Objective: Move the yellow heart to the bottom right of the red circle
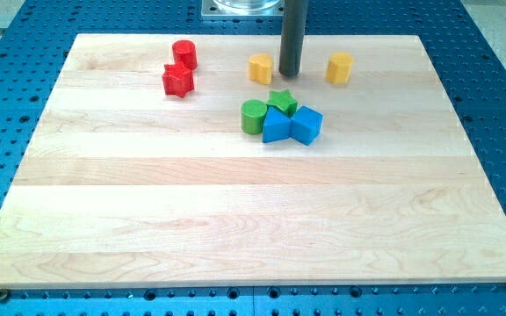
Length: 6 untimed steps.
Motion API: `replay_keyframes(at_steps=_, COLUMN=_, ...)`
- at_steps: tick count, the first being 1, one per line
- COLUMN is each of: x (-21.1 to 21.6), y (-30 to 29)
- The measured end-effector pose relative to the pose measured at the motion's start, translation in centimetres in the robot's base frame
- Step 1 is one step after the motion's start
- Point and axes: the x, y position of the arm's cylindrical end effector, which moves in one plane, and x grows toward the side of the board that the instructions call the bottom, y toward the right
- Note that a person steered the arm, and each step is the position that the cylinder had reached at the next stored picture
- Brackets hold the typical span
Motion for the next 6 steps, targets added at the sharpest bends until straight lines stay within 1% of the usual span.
replay_keyframes(at_steps=1, x=1.5, y=-4.5)
replay_keyframes(at_steps=2, x=-0.3, y=-4.1)
replay_keyframes(at_steps=3, x=-1.4, y=-0.9)
replay_keyframes(at_steps=4, x=-2.9, y=0.0)
replay_keyframes(at_steps=5, x=-3.2, y=-5.3)
replay_keyframes(at_steps=6, x=-3.2, y=-9.2)
